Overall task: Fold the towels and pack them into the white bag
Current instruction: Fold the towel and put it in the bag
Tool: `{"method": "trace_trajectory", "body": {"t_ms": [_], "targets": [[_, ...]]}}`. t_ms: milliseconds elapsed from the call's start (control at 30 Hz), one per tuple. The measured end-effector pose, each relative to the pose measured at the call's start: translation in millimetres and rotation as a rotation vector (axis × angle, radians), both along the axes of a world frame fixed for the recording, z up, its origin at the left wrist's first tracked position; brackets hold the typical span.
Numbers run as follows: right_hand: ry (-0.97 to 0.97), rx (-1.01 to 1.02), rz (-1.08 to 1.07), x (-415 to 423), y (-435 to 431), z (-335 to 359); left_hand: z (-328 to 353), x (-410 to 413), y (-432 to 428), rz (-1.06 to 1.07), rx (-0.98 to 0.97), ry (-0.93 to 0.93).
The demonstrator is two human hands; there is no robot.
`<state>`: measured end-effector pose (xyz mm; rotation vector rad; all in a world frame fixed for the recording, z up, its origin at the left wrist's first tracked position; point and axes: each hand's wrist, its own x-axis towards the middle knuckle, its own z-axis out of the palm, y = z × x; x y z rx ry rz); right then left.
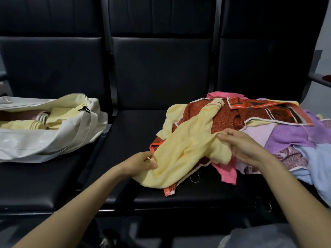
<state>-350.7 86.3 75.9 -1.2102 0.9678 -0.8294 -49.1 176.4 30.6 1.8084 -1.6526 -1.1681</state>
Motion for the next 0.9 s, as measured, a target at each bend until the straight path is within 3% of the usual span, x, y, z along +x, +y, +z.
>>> {"method": "trace_trajectory", "body": {"t_ms": [100, 233, 300, 367, 433, 533, 600, 700, 833, 900], "targets": [[0.079, 0.080, 0.182, -14.6, 6.1, 6.5, 2.7, -0.4, 1.2, 0.037, -0.051, 0.157], [0.674, 0.046, 0.417, -34.6, 6.9, -5.9, 22.1, 21.5, 3.5, 0.047, 0.000, 0.364], [0.901, 0.007, 0.437, -37.0, 3.4, -10.9, 24.6, 31.2, 7.5, -0.063, 0.142, 0.337], [1.012, -0.107, 0.402, -36.2, 0.5, -7.3, 21.2, 37.1, 10.2, -0.151, 0.271, 0.235], [0.916, -0.213, 0.297, -31.9, 0.5, 0.8, 17.8, 37.1, 7.1, -0.113, 0.219, 0.131], [0.748, -0.459, 0.070, -17.2, -1.5, 5.7, 17.4, 29.2, -3.7, 0.152, -0.139, -0.053], [0.640, -0.532, -0.087, -2.0, -7.6, 1.5, 17.7, 22.7, -13.8, 0.321, -0.255, 0.118], [0.608, -0.547, -0.267, 15.3, -24.5, -10.7, 10.4, 14.0, -31.5, 0.522, -0.220, 0.318], [0.733, -0.337, -0.306, 20.2, -47.8, -40.8, -13.8, 1.3, -48.1, 0.473, -0.125, -0.008], [0.787, -0.263, -0.272, 22.7, -51.6, -49.3, -13.8, -2.2, -53.4, 0.419, -0.082, -0.078]]}}
